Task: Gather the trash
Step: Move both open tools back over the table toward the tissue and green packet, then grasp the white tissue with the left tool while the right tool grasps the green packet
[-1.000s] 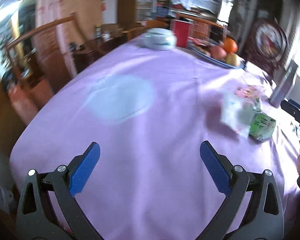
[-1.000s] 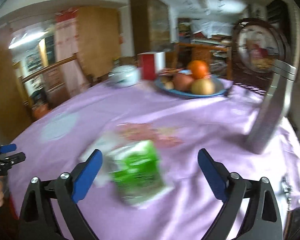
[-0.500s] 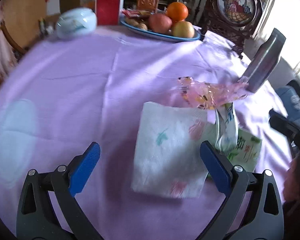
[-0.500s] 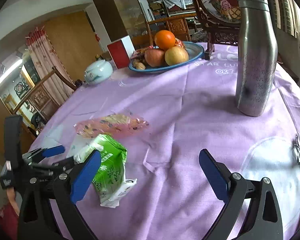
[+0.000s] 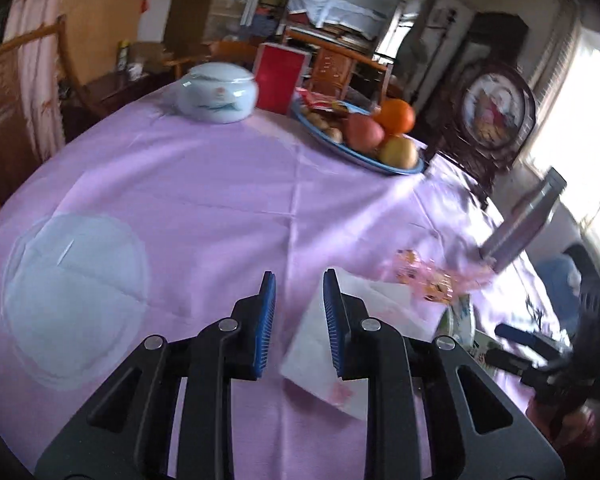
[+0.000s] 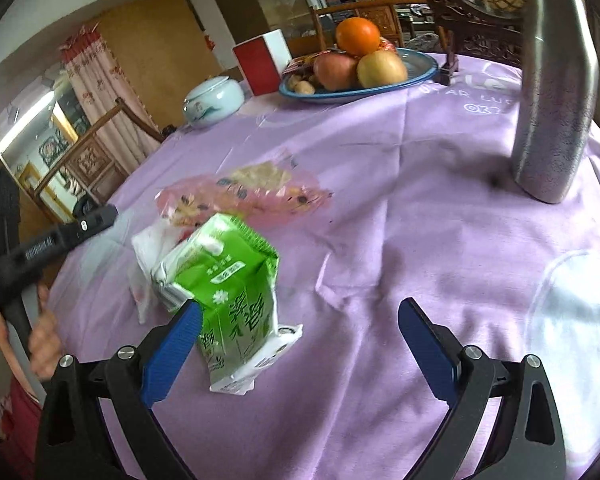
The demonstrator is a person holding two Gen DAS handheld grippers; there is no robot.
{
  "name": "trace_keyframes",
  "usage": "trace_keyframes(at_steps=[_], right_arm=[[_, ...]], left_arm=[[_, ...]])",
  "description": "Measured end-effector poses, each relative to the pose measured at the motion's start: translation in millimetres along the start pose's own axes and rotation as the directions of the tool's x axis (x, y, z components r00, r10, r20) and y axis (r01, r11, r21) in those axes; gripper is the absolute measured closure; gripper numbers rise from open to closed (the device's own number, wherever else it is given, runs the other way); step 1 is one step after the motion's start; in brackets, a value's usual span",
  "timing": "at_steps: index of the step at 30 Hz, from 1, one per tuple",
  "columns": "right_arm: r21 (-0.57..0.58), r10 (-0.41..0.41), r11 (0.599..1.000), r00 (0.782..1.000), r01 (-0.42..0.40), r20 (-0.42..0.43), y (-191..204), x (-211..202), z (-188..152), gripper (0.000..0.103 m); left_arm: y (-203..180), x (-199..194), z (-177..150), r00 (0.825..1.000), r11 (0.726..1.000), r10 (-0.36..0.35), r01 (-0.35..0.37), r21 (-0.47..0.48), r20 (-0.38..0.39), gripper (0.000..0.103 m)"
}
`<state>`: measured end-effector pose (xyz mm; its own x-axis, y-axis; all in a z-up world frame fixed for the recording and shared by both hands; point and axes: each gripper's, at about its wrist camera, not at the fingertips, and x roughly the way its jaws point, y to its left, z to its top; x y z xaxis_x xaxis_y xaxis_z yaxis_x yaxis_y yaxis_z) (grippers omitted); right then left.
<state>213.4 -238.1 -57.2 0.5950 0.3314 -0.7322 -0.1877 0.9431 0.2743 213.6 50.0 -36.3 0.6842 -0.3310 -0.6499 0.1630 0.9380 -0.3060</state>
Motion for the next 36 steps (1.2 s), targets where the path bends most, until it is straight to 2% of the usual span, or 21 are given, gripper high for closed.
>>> trace_keyframes(at_steps=[1,2,3,4,5,6,10,11,12,13,14,15,17,19,22,24,26,28,30,33,36], right_arm=[[-0.014,-0.005,1.0,1.0,0.005,-0.006,3,2,-2,0.006],[-0.022,-0.007,1.0,1.0,0.007,-0.009,5,2,-2,0.006],[-0.029,-0.009,1.0,1.0,0.009,-0.012,6,4,-3,0.006],[-0.035,-0.01,0.999,1.0,0.009,-0.016,8,5,-4,0.006],[-0.037,-0.009,0.999,1.0,0.008,-0.018,8,5,-4,0.006],[-0.037,-0.007,0.999,1.0,0.006,-0.022,9,6,-5,0.006],[-0.051,-0.011,0.999,0.999,0.01,-0.034,12,10,-7,0.01],[-0.057,-0.016,0.998,0.999,0.014,-0.035,12,11,-7,0.019],[-0.066,-0.022,0.998,0.999,0.02,-0.034,14,12,-8,0.036],[-0.067,-0.013,0.998,1.0,0.011,-0.029,14,10,-8,0.048],[-0.059,0.005,0.998,1.0,-0.006,-0.021,14,8,-8,0.064],[-0.052,0.01,0.999,1.0,-0.011,-0.008,12,5,-6,0.07],[-0.039,-0.002,0.999,0.999,0.003,0.04,9,-5,-4,0.074],[-0.029,-0.019,0.999,0.997,0.021,0.073,6,-12,-1,0.077],[-0.011,-0.017,1.0,0.998,0.018,0.068,1,-13,1,0.078],[-0.006,-0.024,1.0,0.998,0.025,0.053,0,-10,1,0.078],[-0.007,-0.026,1.0,0.999,0.026,0.043,0,-9,1,0.076],[-0.007,-0.025,1.0,0.999,0.026,0.034,0,-8,1,0.074],[0.0,-0.018,1.0,1.0,0.018,0.022,-1,-6,1,0.064],[0.021,-0.014,1.0,1.0,0.014,0.005,-5,-3,1,0.055],[0.048,-0.01,0.999,1.0,0.01,-0.004,-10,-1,1,0.053]], left_arm=[[4,1,0,1.0,1.0,0.003,-0.003,-0.012,-0.012,0.078],[4,3,0,1.0,1.0,-0.002,0.001,-0.015,-0.022,0.069],[5,3,-2,0.999,1.0,-0.01,0.009,-0.016,-0.035,0.054],[3,5,-3,0.998,1.0,-0.022,0.021,-0.015,-0.052,0.045],[0,7,-5,0.998,0.999,-0.03,0.03,-0.011,-0.063,0.029],[-6,9,-7,0.997,0.999,-0.038,0.039,0.007,-0.072,0.019],[-27,13,-19,0.995,0.992,-0.005,0.017,0.126,-0.1,0.009],[-34,16,-23,0.994,0.986,0.012,0.007,0.165,-0.113,0.009],[-41,20,-27,0.992,0.98,0.027,-0.002,0.201,-0.123,0.008],[-46,23,-31,0.99,0.973,0.038,-0.007,0.23,-0.132,0.008],[-50,26,-34,0.989,0.967,0.047,-0.01,0.255,-0.138,0.008],[-55,28,-37,0.988,0.959,0.058,-0.016,0.283,-0.142,0.008],[-63,31,-43,0.987,0.945,0.076,-0.026,0.327,-0.141,0.007],[-70,35,-49,0.985,0.929,0.098,-0.04,0.369,-0.14,0.006],[-75,42,-53,0.981,0.909,0.143,-0.077,0.409,-0.133,0.006],[-73,47,-52,0.977,0.914,0.152,-0.081,0.398,-0.149,0.007],[-63,47,-47,0.977,0.935,0.13,-0.065,0.349,-0.167,0.008],[-52,43,-40,0.982,0.958,0.087,-0.035,0.285,-0.17,0.018],[-43,40,-34,0.984,0.973,0.047,-0.006,0.23,-0.174,0.037],[-36,33,-28,0.988,0.982,0.011,0.018,0.187,-0.153,0.061],[-34,26,-23,0.992,0.986,-0.004,0.025,0.166,-0.127,0.071]])
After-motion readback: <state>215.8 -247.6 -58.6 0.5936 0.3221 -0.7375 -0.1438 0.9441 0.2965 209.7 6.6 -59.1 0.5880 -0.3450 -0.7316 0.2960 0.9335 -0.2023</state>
